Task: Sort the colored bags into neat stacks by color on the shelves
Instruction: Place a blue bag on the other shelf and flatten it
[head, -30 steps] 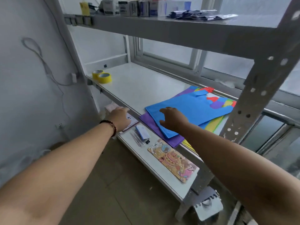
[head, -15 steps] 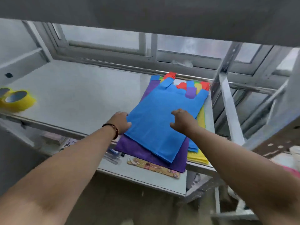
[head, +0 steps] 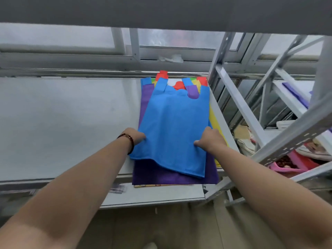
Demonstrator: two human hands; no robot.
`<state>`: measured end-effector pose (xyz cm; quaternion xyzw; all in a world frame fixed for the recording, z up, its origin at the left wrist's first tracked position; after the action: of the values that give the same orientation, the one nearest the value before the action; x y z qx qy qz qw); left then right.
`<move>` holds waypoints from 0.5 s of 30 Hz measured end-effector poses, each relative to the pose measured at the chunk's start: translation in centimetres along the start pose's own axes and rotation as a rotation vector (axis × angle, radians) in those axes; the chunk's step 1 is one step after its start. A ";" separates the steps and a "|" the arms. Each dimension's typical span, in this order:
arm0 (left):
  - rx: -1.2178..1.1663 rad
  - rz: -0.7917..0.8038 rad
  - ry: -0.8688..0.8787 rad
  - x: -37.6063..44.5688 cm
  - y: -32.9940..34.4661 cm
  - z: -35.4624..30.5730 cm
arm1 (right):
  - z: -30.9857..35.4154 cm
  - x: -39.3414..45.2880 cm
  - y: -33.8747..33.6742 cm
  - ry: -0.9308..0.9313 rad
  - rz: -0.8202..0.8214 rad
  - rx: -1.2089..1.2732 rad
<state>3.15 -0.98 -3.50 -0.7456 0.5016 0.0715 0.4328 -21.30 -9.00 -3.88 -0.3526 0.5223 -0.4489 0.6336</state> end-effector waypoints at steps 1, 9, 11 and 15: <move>-0.027 0.010 -0.007 0.2 -0.1 -0.1 | -0.2 -0.1 0.1 0.016 -0.003 0.029; 0.157 -0.125 0.067 -1.1 -0.3 -0.2 | -0.8 -0.5 0.5 0.027 -0.012 0.050; 0.124 -0.094 0.080 -1.2 -0.1 -0.2 | -0.7 -0.7 0.5 0.025 -0.012 0.041; -0.213 0.145 -0.067 -2.2 0.4 -0.5 | -1.0 -1.0 0.3 0.039 0.019 0.020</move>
<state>1.57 0.10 -2.28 -0.7462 0.5290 0.1806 0.3614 -22.27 -7.95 -4.07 -0.3326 0.5333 -0.4547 0.6310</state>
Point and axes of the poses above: each hand's wrist, its own x-axis towards the middle knuckle, its own y-axis out of the palm, z = x × y, the point moved 2 cm from there along x, towards the middle knuckle, and after that the axes turned 3 degrees about -x, right-handed, at the moved point
